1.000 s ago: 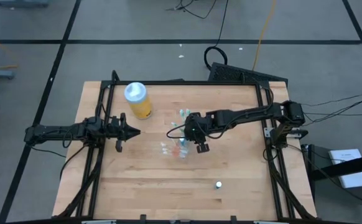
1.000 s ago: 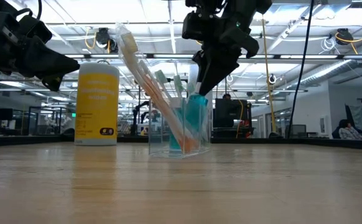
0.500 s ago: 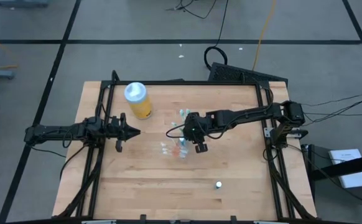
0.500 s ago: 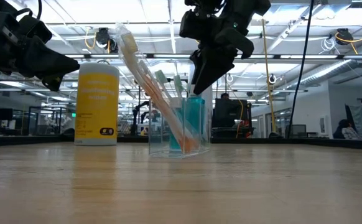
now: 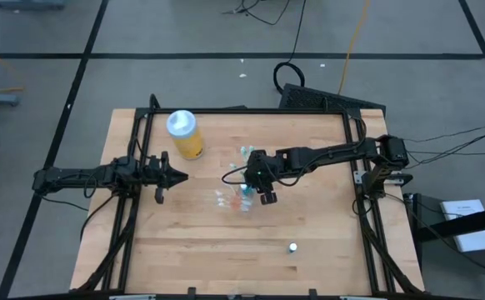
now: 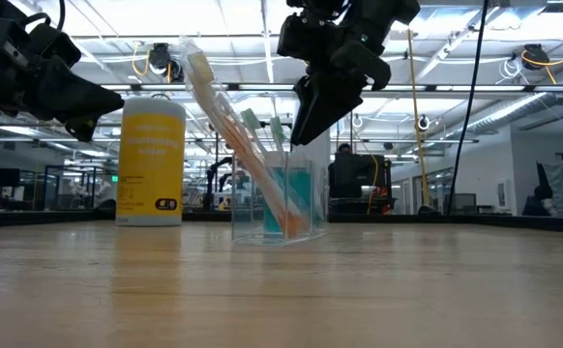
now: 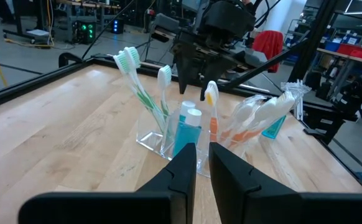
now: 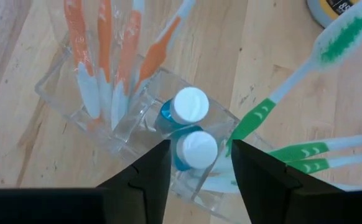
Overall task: Pick & Place toothbrushing station
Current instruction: Put the blue mouthwash bottle into the transparent organizer
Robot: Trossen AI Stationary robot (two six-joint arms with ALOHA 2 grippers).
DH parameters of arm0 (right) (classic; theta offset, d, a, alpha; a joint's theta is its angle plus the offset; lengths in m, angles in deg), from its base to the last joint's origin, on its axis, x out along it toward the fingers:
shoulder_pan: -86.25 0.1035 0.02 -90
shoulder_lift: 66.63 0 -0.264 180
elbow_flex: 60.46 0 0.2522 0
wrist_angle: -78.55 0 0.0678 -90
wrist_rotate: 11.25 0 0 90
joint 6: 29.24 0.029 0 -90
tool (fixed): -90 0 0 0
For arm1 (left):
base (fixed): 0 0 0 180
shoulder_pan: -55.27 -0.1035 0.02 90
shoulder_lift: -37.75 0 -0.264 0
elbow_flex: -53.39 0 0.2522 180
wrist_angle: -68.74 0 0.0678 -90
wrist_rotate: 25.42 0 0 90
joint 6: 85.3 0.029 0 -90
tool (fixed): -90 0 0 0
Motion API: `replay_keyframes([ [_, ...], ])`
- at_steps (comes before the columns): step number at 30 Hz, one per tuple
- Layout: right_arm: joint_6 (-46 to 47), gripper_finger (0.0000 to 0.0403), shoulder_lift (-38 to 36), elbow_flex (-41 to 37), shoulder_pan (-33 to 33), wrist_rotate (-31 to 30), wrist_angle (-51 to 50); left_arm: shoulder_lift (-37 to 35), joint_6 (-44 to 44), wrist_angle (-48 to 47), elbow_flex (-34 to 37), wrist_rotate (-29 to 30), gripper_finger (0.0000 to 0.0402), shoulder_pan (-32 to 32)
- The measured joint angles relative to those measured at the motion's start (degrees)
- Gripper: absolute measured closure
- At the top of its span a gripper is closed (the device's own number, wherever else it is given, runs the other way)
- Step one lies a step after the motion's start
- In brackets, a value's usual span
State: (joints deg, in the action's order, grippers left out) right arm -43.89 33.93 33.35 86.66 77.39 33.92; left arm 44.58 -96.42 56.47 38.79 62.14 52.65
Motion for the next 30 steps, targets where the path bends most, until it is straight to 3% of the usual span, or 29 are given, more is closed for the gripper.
replay_keyframes([
  [14, -0.2, 0.0233, -3.1, 0.0, 1.4, 0.0, -2.4, 0.0, 0.0, 0.0, 0.0, 0.0, 0.0353, 0.0],
  [20, -2.2, 0.0234, -6.1, 0.0, 5.2, 0.0, -8.0, 0.0, 0.0, 0.0, 0.0, 0.0, 0.0353, 0.0],
  [30, 5.6, 0.0234, -9.3, 0.1, 13.2, 0.0, -12.6, 0.0, 0.0, 0.0, 0.0, 0.0, 0.0353, 0.0],
])
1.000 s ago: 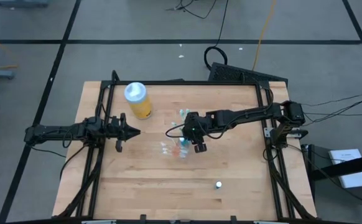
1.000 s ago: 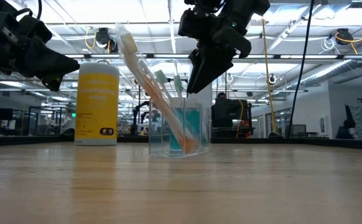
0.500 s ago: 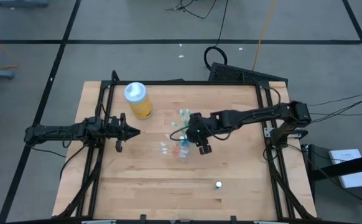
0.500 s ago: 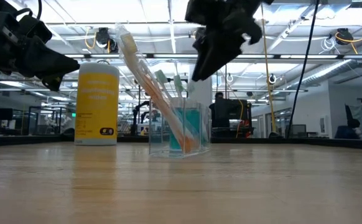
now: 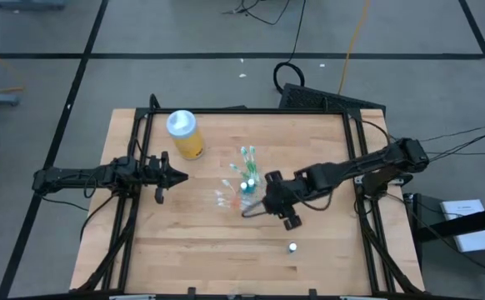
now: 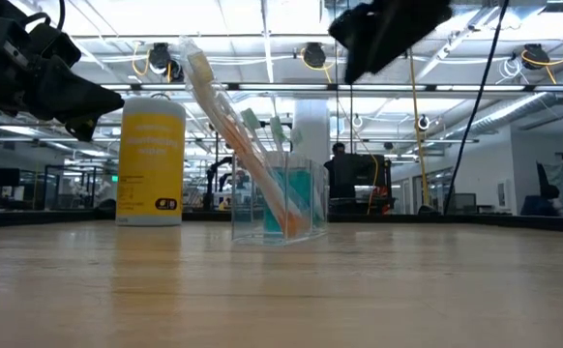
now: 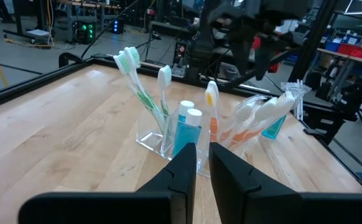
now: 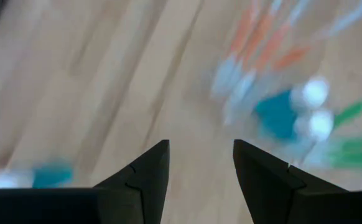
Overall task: Pick & Place toothbrushing station
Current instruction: Put the blue mouthwash bottle into the transparent organizer
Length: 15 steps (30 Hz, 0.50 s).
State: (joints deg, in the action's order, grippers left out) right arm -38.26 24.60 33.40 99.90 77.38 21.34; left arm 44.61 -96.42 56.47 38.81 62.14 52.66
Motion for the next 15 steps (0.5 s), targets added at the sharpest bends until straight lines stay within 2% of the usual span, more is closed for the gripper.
replay_keyframes([
  [8, 9.9, 0.0234, -1.4, -0.1, 7.8, 0.0, -5.8, 0.0, 0.0, 0.0, 0.0, 0.0, 0.0353, 0.0],
  [15, 16.0, 0.0231, -1.4, -0.1, 16.6, -0.4, -4.3, 0.0, 0.0, 0.0, 0.0, 0.0, 0.0353, 0.0],
])
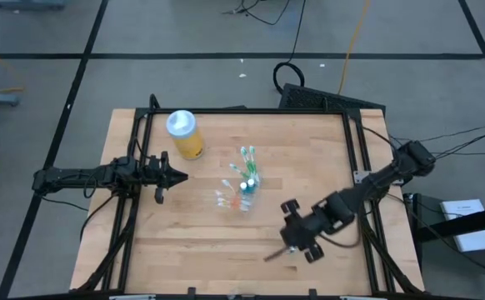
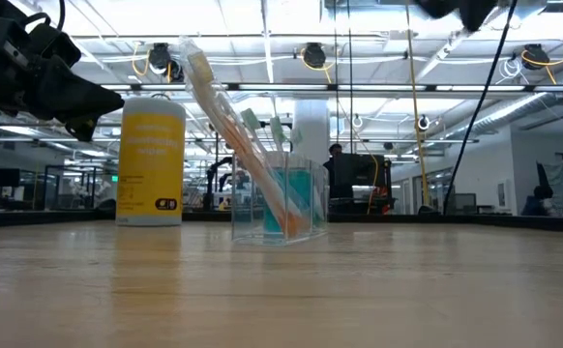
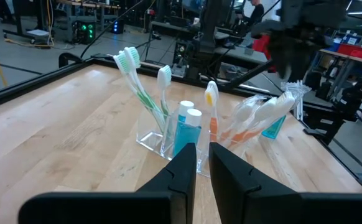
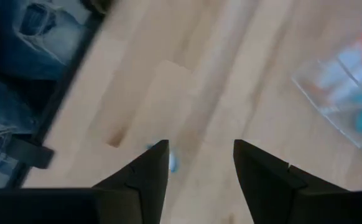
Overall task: Pick & Place toothbrushing station
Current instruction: Put the blue mouthwash bottle into the transparent organizer
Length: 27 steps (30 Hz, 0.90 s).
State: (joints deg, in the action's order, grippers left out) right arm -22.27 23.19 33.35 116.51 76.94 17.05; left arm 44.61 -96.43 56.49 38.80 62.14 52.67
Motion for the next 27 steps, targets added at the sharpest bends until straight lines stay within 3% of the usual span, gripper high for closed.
replay_keyframes([
  [11, -1.7, 0.0166, 0.0, -11.3, 9.5, -3.1, 16.5, 0.0, 0.0, 0.0, 0.0, 0.0, 0.0353, 0.0],
  [18, -4.1, 0.0168, 0.0, -17.7, 10.0, -2.9, 21.7, 0.0, 0.0, 0.0, 0.0, 0.0, 0.0353, 0.0],
  [27, -7.8, 0.0173, 0.0, -19.5, 10.0, -2.8, 21.9, 0.0, 0.0, 0.0, 0.0, 0.0, 0.0353, 0.0],
])
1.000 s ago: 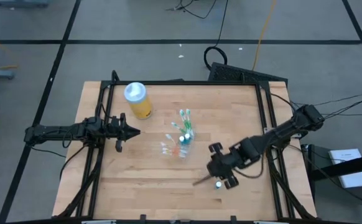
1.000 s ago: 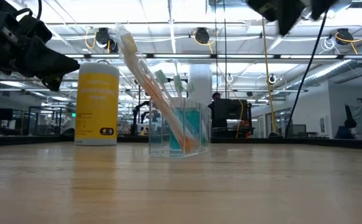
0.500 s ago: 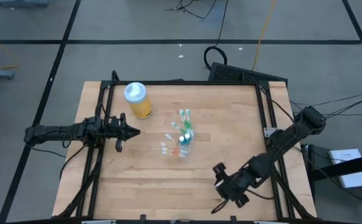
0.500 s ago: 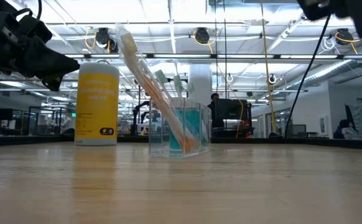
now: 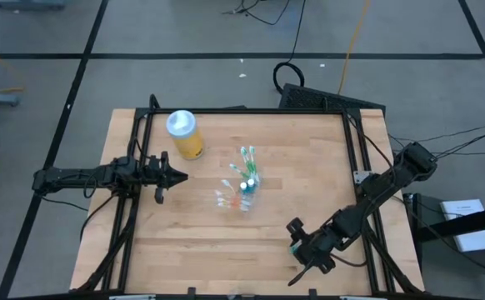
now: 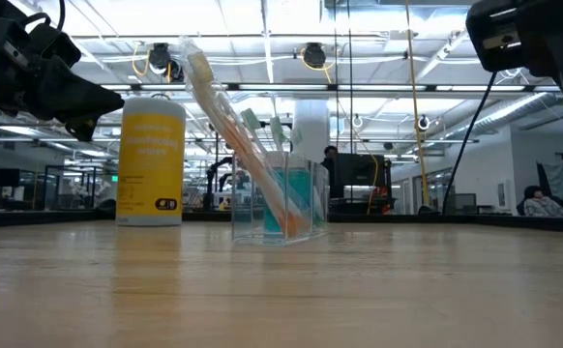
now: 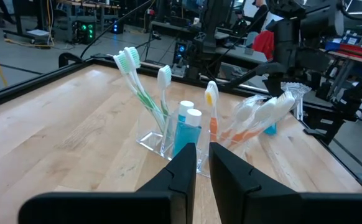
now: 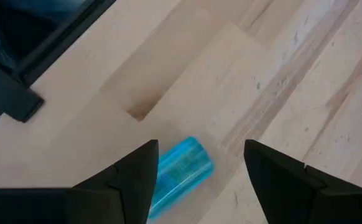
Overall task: Pick & Place toothbrushing station
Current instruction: Put the blue mouthwash bottle into the transparent organizer
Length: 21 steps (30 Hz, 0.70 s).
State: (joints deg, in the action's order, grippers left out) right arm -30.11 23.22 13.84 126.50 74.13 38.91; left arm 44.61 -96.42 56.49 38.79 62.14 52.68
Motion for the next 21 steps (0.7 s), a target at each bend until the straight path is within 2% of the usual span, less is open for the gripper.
replay_keyframes([
  [4, -0.2, 0.0179, 0.0, -1.4, -0.3, 0.0, -0.3, 0.0, 0.0, 0.0, 0.0, 0.0, 0.0353, 0.0],
  [9, 3.9, 0.0183, 0.0, -2.0, -0.4, 0.2, -3.1, 0.0, 0.0, 0.0, 0.0, 0.0, 0.0353, 0.0],
  [17, 22.3, 0.0184, 0.0, -2.0, 0.1, 0.2, -6.4, 0.0, 0.0, 0.0, 0.0, 0.0, 0.0353, 0.0],
  [21, 26.5, 0.0188, 1.4, -2.0, 1.9, 0.1, -5.2, 0.0, 0.0, 0.0, 0.0, 0.0, 0.0353, 0.0],
])
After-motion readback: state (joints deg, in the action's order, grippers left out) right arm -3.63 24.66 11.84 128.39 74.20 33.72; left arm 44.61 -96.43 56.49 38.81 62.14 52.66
